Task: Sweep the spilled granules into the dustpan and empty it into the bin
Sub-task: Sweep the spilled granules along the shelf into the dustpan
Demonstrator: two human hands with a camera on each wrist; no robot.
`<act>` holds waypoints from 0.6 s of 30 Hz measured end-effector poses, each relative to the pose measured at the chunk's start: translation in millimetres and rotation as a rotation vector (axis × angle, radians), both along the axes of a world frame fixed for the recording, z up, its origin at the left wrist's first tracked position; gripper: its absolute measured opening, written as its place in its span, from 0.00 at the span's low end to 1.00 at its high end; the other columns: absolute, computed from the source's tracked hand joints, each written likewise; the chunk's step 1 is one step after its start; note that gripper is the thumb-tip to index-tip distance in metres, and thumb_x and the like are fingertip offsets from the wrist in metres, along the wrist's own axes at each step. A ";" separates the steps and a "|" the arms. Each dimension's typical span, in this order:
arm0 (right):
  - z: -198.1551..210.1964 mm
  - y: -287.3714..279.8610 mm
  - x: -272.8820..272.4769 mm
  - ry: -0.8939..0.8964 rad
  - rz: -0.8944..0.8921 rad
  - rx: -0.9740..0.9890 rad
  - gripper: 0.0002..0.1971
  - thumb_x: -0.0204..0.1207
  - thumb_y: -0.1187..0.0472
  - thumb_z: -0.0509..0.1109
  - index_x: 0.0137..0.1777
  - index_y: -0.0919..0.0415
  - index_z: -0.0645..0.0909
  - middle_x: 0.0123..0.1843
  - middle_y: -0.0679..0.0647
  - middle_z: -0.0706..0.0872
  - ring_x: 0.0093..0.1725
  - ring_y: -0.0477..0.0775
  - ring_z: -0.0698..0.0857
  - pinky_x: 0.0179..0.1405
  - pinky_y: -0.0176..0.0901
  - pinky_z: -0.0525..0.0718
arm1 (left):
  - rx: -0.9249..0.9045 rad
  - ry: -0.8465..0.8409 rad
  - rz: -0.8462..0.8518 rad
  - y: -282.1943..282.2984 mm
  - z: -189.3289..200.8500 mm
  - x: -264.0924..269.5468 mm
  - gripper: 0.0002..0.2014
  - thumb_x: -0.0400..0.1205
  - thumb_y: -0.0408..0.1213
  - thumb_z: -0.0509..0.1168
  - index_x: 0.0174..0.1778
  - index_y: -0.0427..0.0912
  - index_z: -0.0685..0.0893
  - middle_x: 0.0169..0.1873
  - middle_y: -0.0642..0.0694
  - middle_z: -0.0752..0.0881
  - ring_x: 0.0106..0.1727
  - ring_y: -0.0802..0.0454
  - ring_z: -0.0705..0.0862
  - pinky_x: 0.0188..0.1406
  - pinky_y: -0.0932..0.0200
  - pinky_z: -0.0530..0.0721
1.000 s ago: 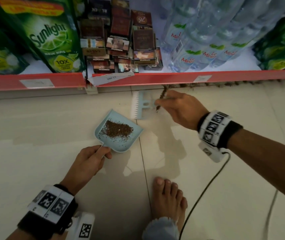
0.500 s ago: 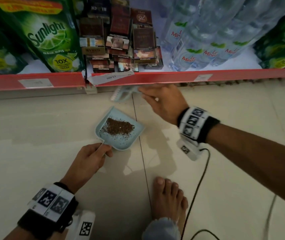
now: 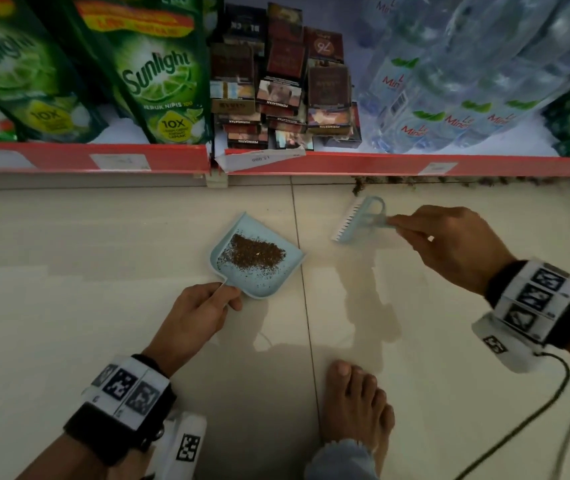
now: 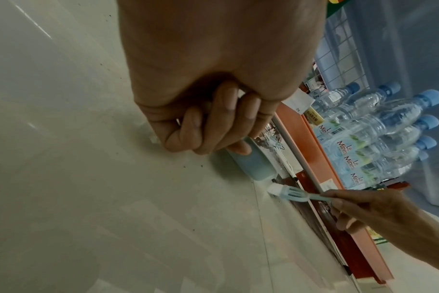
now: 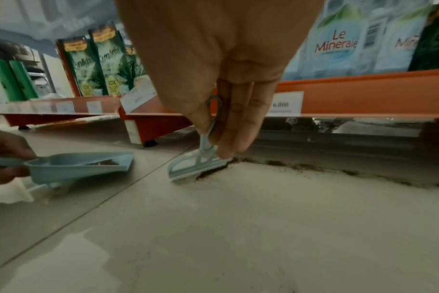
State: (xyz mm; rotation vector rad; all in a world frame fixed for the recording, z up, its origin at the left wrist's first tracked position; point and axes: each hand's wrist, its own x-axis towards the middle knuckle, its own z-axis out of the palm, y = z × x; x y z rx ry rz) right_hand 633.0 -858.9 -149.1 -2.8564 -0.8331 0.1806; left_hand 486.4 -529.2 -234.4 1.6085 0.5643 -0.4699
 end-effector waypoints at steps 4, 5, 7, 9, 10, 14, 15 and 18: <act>-13.3 40.0 3.1 0.006 -0.013 0.254 0.12 0.84 0.58 0.68 0.63 0.55 0.88 0.40 0.54 0.89 0.34 0.60 0.89 0.38 0.56 0.88 | -0.006 0.000 -0.020 -4.7 0.6 3.9 0.17 0.85 0.37 0.62 0.30 0.36 0.83 0.13 0.54 0.66 0.15 0.58 0.62 0.14 0.70 0.61; -19.6 56.9 5.2 0.020 -0.028 0.308 0.12 0.84 0.58 0.68 0.63 0.55 0.88 0.42 0.54 0.91 0.35 0.58 0.89 0.40 0.56 0.88 | -0.008 0.000 -0.031 -5.6 1.2 4.8 0.17 0.85 0.38 0.62 0.30 0.36 0.83 0.13 0.54 0.66 0.15 0.58 0.62 0.14 0.70 0.61; -32.0 91.9 10.2 0.035 -0.057 0.389 0.13 0.84 0.57 0.67 0.64 0.56 0.88 0.50 0.55 0.93 0.37 0.57 0.90 0.43 0.56 0.89 | -0.015 0.002 -0.038 -6.0 2.6 5.8 0.17 0.85 0.38 0.62 0.31 0.36 0.83 0.13 0.54 0.66 0.15 0.58 0.62 0.14 0.69 0.61; -41.7 122.7 13.9 0.013 -0.079 0.393 0.14 0.85 0.55 0.66 0.66 0.55 0.87 0.56 0.53 0.92 0.40 0.56 0.91 0.47 0.54 0.89 | -0.012 0.007 -0.035 -4.3 3.1 5.9 0.17 0.85 0.38 0.62 0.31 0.35 0.83 0.14 0.53 0.66 0.15 0.58 0.62 0.14 0.69 0.61; -45.3 134.6 14.9 -0.005 -0.088 0.375 0.14 0.85 0.54 0.65 0.66 0.53 0.86 0.57 0.52 0.92 0.42 0.57 0.91 0.48 0.53 0.89 | -0.010 0.009 -0.032 -3.0 3.4 5.7 0.17 0.85 0.38 0.62 0.32 0.35 0.83 0.14 0.53 0.66 0.15 0.58 0.62 0.14 0.69 0.61; -57.1 154.4 15.6 -0.043 -0.164 0.222 0.16 0.85 0.50 0.61 0.68 0.44 0.83 0.54 0.54 0.91 0.49 0.64 0.88 0.48 0.57 0.88 | -0.011 0.007 -0.029 2.4 1.2 4.8 0.17 0.85 0.39 0.62 0.33 0.33 0.83 0.15 0.52 0.65 0.16 0.58 0.62 0.14 0.69 0.61; -59.4 151.5 16.5 -0.037 -0.187 0.162 0.16 0.84 0.50 0.60 0.68 0.43 0.82 0.51 0.56 0.91 0.48 0.66 0.88 0.46 0.57 0.88 | -0.012 0.007 -0.028 3.2 0.2 4.8 0.17 0.85 0.39 0.62 0.33 0.33 0.83 0.14 0.52 0.66 0.16 0.58 0.62 0.14 0.69 0.61; -59.9 123.1 22.9 -0.055 -0.295 0.019 0.13 0.81 0.55 0.60 0.61 0.50 0.83 0.43 0.59 0.88 0.42 0.68 0.88 0.40 0.54 0.87 | -0.019 0.012 -0.036 4.2 -3.5 6.7 0.18 0.85 0.39 0.62 0.32 0.34 0.83 0.14 0.52 0.66 0.15 0.57 0.63 0.15 0.68 0.62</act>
